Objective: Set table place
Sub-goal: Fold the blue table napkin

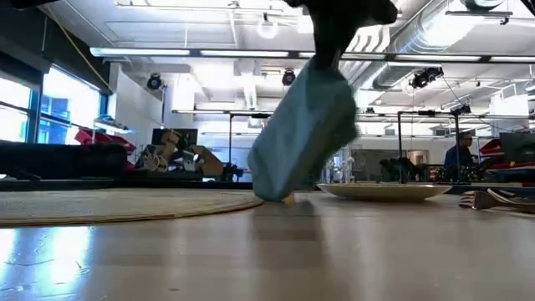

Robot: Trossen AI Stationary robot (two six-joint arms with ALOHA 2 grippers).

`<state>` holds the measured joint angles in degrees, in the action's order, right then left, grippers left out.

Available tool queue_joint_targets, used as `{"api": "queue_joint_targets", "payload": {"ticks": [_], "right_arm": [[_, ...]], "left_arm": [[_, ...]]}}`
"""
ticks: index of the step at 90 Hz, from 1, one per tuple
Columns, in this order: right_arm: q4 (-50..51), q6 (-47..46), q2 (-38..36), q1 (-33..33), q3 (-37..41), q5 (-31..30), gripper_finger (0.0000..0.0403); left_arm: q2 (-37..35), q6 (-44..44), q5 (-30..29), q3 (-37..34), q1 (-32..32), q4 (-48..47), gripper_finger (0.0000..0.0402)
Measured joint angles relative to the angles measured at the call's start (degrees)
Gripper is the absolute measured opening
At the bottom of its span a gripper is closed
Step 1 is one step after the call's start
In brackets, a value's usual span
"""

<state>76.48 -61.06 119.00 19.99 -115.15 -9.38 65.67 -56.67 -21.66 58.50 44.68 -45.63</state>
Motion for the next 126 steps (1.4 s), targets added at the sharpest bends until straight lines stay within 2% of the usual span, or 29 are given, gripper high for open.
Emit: {"api": "queue_joint_targets", "payload": {"ticks": [8,19,42,59,70,80,94,105,114,126], "right_arm": [[-4.10,-1.28,0.06,2.05,-0.26,1.56,0.0000],[-3.30,-5.02,-0.16,2.51,-0.26,-0.66,0.0000],[0.65,-2.88,-3.89,-3.05,-0.41,-2.32,0.0000],[13.28,-1.97,-6.76,-9.70,-0.41,-9.46,0.0000],[12.80,1.08,-8.15,-12.72,-0.32,-14.68,0.0000],[12.96,5.66,-8.39,-13.55,-1.09,-16.58,0.0000],[7.88,19.78,-3.63,-10.24,-1.07,-15.23,0.0000],[-2.05,27.39,4.20,-6.23,-1.07,-11.31,0.0000],[-7.83,29.91,10.96,-3.15,-0.92,-7.46,0.0000],[-8.13,28.13,15.82,0.43,-0.92,-3.52,0.0000]], "left_arm": [[0.00,-0.01,0.05,0.00,0.41,0.01,0.0025],[0.00,0.24,0.09,0.00,0.85,0.01,0.0025],[0.00,0.32,0.05,0.00,0.86,0.06,0.0025],[0.00,0.36,0.03,0.00,0.86,-0.02,0.0025],[0.00,0.36,0.00,0.00,0.86,-0.10,0.0025],[0.00,0.32,0.03,-0.02,0.86,-0.15,0.0025],[0.02,-0.05,0.02,-0.02,0.85,-0.11,0.0025],[0.04,-0.16,0.12,-0.04,0.84,-0.15,0.0025],[0.19,-0.23,0.45,-0.04,0.84,-0.13,0.0025],[0.24,-0.23,1.91,-0.04,0.84,-0.15,0.0025]]}}
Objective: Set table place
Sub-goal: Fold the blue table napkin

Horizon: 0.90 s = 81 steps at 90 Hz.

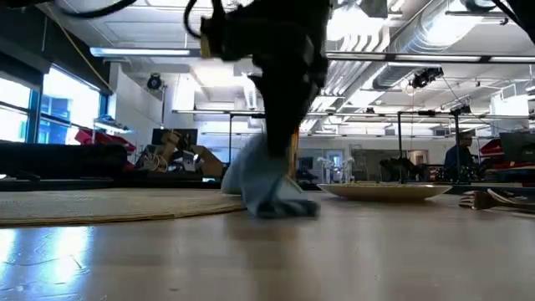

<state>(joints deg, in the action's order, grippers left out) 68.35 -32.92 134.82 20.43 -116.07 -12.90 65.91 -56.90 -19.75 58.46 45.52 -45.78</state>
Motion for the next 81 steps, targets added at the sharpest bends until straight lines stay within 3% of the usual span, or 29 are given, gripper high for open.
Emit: {"api": "queue_joint_targets", "payload": {"ticks": [21,34,56,65,81], "right_arm": [[9.21,-8.40,-2.60,3.06,-1.83,-0.73,0.0000],[14.23,-5.40,-7.23,3.26,-6.39,0.09,0.0000],[13.79,5.55,-11.88,0.62,-19.04,16.77,0.0000],[9.42,5.95,-14.53,-0.88,-16.23,23.38,0.0000],[12.67,12.09,-15.19,-1.33,-15.85,21.45,0.0000]], "left_arm": [[0.08,0.07,-0.23,0.00,0.00,-0.27,0.0025],[0.06,1.35,-0.94,0.00,-0.07,-0.31,0.0025],[0.08,1.77,-1.46,0.00,-0.82,-0.03,0.0025],[0.08,4.73,-2.82,0.00,-1.57,2.64,0.0026],[0.37,19.35,-6.20,-0.02,-5.42,13.62,0.0039]]}}
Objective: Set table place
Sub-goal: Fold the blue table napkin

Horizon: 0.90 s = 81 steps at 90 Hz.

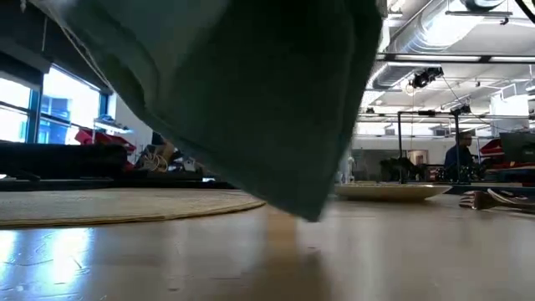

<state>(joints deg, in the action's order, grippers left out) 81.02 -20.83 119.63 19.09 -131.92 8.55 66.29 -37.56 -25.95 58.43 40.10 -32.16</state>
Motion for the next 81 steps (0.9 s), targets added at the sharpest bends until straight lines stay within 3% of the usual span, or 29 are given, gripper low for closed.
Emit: {"api": "queue_joint_targets", "payload": {"ticks": [16,21,34,48,55,62,81], "right_arm": [[1.66,5.32,0.00,-1.84,0.04,-7.27,0.0000],[4.37,5.72,0.00,-3.10,0.04,-14.01,0.0000],[8.77,7.61,0.02,-7.23,-0.02,-39.91,0.0000],[4.68,21.10,1.11,-12.30,-0.07,-55.09,0.0000],[2.21,28.50,3.11,-13.75,-0.04,-54.69,0.0000],[-0.46,32.47,5.58,-13.65,0.00,-49.49,0.0000],[-9.21,32.60,17.15,-8.33,-0.01,-38.32,0.0000]], "left_arm": [[1.51,7.61,4.10,0.00,-7.92,1.01,0.0083],[1.38,8.40,4.50,0.00,-9.67,-0.58,0.0093],[-0.78,6.65,2.78,0.66,-11.26,-5.08,0.0100],[-3.69,5.32,3.06,1.01,-10.82,-7.10,0.0093],[-5.00,3.13,3.08,1.01,-10.14,-8.23,0.0090],[-5.92,0.93,2.84,1.01,-9.20,-9.20,0.0086],[-6.73,-4.02,2.67,1.03,-6.22,-12.96,0.0080]]}}
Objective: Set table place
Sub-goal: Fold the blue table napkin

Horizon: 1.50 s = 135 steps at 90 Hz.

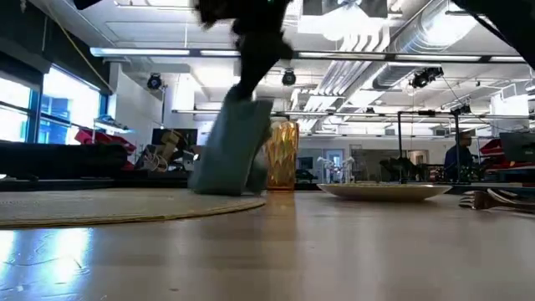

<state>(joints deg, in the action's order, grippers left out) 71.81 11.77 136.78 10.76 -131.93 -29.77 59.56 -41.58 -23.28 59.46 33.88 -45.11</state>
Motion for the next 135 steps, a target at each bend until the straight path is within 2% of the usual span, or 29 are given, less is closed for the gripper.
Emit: {"api": "queue_joint_targets", "payload": {"ticks": [7,18,29,39,48,55,62,70,81,89,93,101,114,126,135], "right_arm": [[-1.47,-1.53,4.81,3.10,0.02,1.33,0.0000],[1.62,-5.26,8.90,8.01,0.11,-2.59,0.0000],[7.24,-11.75,8.56,12.01,0.01,-3.05,0.0000],[18.56,-23.47,7.75,14.40,0.07,-3.25,0.0000],[17.25,-28.71,6.06,15.40,1.78,0.08,0.0000],[17.90,-34.96,5.61,16.25,0.62,-0.38,0.0000],[18.23,-39.06,5.43,16.69,0.51,1.46,0.0000],[18.19,-40.04,5.45,17.23,0.32,2.49,0.0000],[18.19,-39.83,5.39,17.72,-0.07,3.82,0.0000],[18.19,-40.38,5.38,17.88,-0.06,6.55,0.0000],[18.19,-41.47,5.28,18.07,-0.08,8.16,0.0000],[18.17,-44.72,5.22,18.57,-0.11,11.39,0.0000],[18.21,-49.69,4.27,20.22,-0.11,16.53,0.0000],[18.21,-55.76,2.46,22.28,-0.14,18.14,0.0000],[18.23,-60.82,1.30,23.94,-0.38,18.43,0.0000]], "left_arm": [[0.01,-1.55,0.08,0.00,1.13,-0.84,0.0078],[0.01,-4.68,-0.39,0.00,3.39,-3.53,0.0078],[0.03,-6.83,-0.57,0.00,4.92,-6.40,0.0078],[-0.01,-7.85,-1.11,0.00,5.76,-8.24,0.0078],[0.02,-8.16,-1.82,-0.80,6.08,-8.14,0.0078],[0.15,-10.00,-1.41,-2.52,6.10,-7.33,0.0078],[0.48,-12.80,0.11,-6.06,6.28,-6.58,0.0078],[0.82,-15.67,2.40,-12.50,6.28,-0.13,0.0078],[2.33,-20.22,4.40,-24.36,6.26,18.78,0.0078],[5.01,-24.93,3.29,-32.68,5.33,31.91,0.0077],[6.78,-27.95,2.11,-36.24,4.74,35.52,0.0075],[10.19,-35.36,-0.39,-41.39,3.15,36.62,0.0063],[11.20,-42.53,-2.18,-45.20,0.11,37.97,0.0036],[9.09,-43.92,-4.79,-45.57,-3.68,32.57,0.0007],[5.88,-46.51,-7.10,-45.35,-7.17,27.19,0.0003]]}}
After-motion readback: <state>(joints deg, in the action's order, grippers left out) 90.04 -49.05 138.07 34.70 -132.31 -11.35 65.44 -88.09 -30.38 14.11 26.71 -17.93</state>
